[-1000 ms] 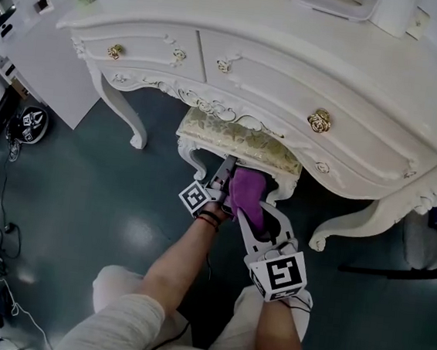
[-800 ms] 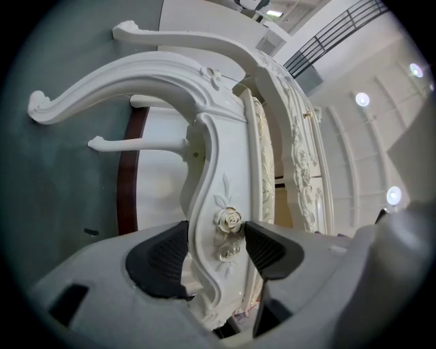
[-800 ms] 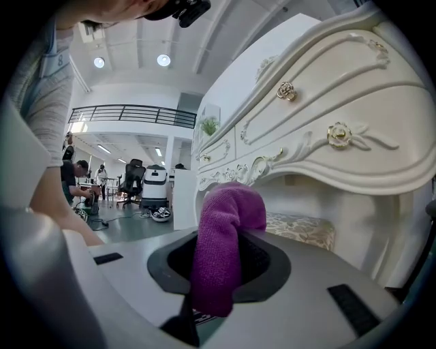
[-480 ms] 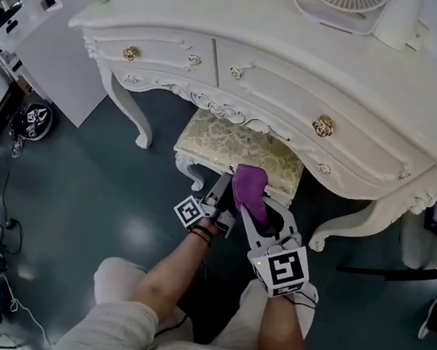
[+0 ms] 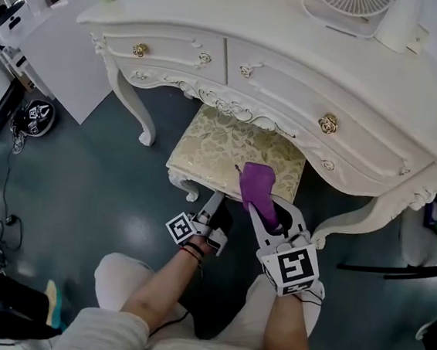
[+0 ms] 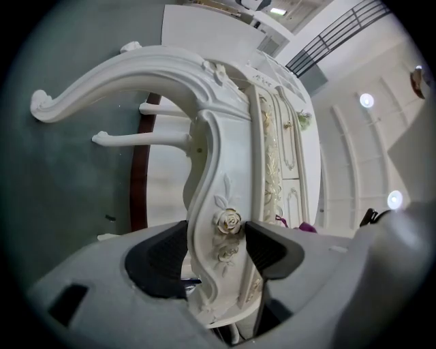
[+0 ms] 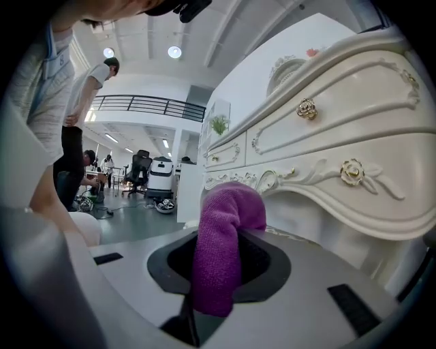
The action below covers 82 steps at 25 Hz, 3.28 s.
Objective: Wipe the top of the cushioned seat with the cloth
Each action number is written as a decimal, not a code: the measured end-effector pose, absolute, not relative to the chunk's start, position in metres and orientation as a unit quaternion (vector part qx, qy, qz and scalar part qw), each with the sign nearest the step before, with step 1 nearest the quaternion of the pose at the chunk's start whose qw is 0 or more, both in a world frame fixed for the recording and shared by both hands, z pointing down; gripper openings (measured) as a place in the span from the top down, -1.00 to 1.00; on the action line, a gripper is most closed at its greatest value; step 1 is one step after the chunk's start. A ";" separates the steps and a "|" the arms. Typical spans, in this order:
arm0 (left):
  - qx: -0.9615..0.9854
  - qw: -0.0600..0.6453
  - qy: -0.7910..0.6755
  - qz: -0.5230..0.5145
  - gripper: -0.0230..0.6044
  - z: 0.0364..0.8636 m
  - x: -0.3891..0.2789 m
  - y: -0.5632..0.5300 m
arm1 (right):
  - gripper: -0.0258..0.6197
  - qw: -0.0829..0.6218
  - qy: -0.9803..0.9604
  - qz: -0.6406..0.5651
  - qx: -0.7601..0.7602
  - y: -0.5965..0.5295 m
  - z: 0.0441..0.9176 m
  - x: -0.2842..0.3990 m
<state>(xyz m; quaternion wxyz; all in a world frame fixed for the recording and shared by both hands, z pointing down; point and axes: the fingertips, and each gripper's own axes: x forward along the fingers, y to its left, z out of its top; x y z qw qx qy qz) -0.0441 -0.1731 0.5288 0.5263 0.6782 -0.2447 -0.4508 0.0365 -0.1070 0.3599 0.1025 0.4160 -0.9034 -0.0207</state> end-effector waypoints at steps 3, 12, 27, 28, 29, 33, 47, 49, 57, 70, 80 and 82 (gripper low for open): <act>0.672 0.531 -0.249 -0.452 0.08 0.529 -0.047 -0.155 | 0.64 0.130 -0.900 -0.025 0.416 -0.105 0.361 0.037; 0.650 0.541 -0.268 -0.462 0.09 0.532 -0.052 -0.101 | 0.64 0.150 -0.888 -0.012 0.434 -0.106 0.362 0.042; 0.689 0.553 -0.261 -0.389 0.08 0.532 -0.043 -0.065 | 0.64 0.155 -0.866 0.028 0.474 -0.113 0.362 0.070; 0.705 0.549 -0.262 -0.366 0.05 0.530 -0.043 -0.063 | 0.64 0.156 -0.863 0.032 0.479 -0.114 0.361 0.073; 0.724 0.541 -0.264 -0.337 0.04 0.529 -0.042 -0.061 | 0.64 0.157 -0.860 0.034 0.484 -0.116 0.359 0.077; 0.807 0.483 -0.263 -0.214 0.00 0.517 -0.044 -0.049 | 0.64 0.193 -0.833 0.028 0.518 -0.123 0.355 0.095; 0.894 0.165 -0.283 0.307 -0.28 0.510 -0.134 -0.058 | 0.64 0.397 -0.711 0.036 0.579 -0.168 0.401 0.135; 0.885 0.161 -0.280 0.335 -0.30 0.513 -0.146 -0.061 | 0.64 0.405 -0.704 0.045 0.582 -0.174 0.408 0.136; 0.887 0.178 -0.217 0.368 -0.42 0.509 -0.162 -0.041 | 0.64 0.427 -0.694 0.049 0.578 -0.181 0.411 0.131; 0.872 0.066 -0.301 0.379 -0.43 0.506 -0.159 -0.121 | 0.64 0.424 -0.692 0.050 0.583 -0.182 0.411 0.132; 0.882 0.036 -0.311 0.353 -0.40 0.507 -0.158 -0.124 | 0.64 0.429 -0.683 0.053 0.589 -0.194 0.412 0.120; 0.882 0.034 -0.310 0.354 -0.38 0.507 -0.158 -0.124 | 0.64 0.430 -0.683 0.054 0.588 -0.197 0.412 0.115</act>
